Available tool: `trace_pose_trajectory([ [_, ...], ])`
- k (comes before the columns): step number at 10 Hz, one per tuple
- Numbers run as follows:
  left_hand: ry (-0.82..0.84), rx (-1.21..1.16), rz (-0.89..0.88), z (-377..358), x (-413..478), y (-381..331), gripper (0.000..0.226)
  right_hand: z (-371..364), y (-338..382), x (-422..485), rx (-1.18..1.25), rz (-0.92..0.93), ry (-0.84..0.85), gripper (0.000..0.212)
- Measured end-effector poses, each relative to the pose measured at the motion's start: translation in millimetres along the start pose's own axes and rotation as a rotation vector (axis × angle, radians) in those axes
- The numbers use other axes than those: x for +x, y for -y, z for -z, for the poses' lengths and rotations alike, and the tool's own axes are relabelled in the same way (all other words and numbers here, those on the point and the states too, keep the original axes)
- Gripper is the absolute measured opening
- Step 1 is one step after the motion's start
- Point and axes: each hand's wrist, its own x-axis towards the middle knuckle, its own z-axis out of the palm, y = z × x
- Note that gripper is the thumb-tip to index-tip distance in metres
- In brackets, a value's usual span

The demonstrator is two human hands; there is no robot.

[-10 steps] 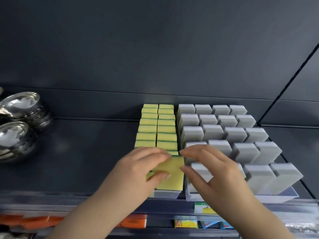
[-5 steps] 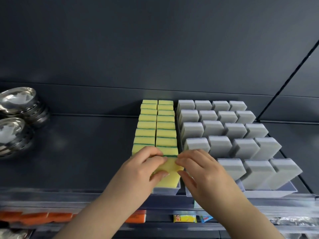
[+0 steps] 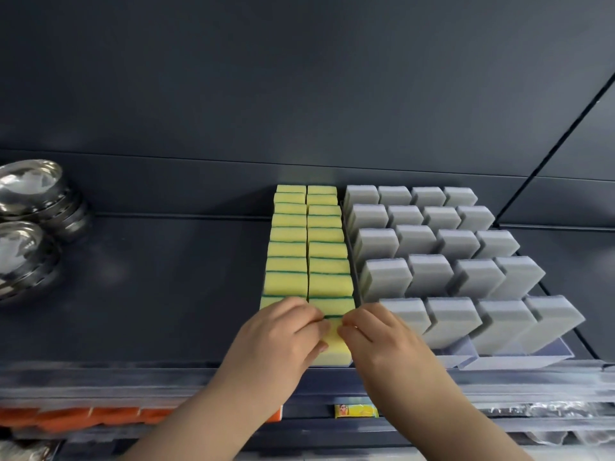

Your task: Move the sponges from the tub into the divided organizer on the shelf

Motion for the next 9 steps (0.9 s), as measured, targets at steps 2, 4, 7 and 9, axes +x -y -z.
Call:
trace_pose_trajectory([
  [2,0.019,-0.018,-0.015,-8,-4,3,0.024,-4,5,1,-0.042,-0.049,0.057,0.019],
  [4,0.022,-0.051,0.019,-5,-5,5,0.023,-3,5,0,0.009,-0.071,0.060,0.029],
  [7,0.074,-0.106,0.143,3,2,1,0.024,7,-19,-3,0.299,-0.022,0.063,0.018],
  [9,0.006,-0.093,0.254,6,26,-22,0.026,32,-64,-11,0.585,-0.066,-0.052,0.018],
])
